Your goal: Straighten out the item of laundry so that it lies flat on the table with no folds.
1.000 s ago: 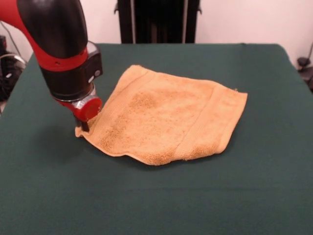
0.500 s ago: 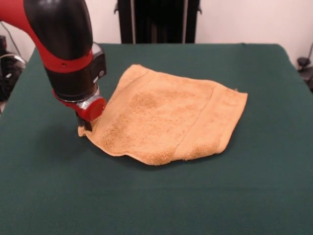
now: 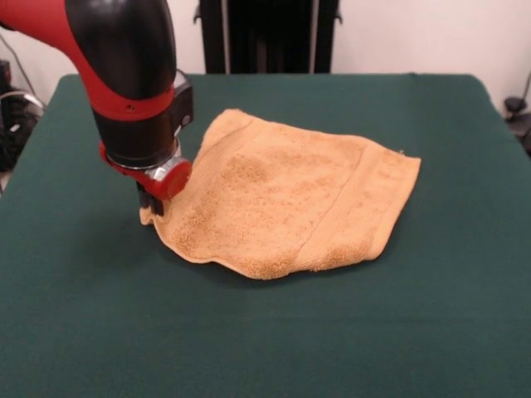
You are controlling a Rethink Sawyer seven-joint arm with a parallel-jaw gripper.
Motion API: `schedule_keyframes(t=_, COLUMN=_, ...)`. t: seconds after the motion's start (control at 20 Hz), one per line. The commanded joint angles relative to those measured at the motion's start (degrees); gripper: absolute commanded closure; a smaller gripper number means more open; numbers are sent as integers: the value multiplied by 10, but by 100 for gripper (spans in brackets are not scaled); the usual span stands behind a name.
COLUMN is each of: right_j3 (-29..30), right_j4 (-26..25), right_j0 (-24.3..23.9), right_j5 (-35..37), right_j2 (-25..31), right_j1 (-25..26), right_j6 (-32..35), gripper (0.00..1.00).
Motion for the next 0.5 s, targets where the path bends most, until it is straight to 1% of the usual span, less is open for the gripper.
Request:
schedule_keyframes(t=0.05, right_j3=14, right_j4=-16, right_j0=27, right_j5=63, right_j2=22, right_j1=27, right_j6=69, gripper=100)
schedule_keyframes(t=0.5, right_j3=23, right_j4=-10, right_j0=21, right_j5=45, right_j2=30, right_j1=24, right_j6=60, gripper=100)
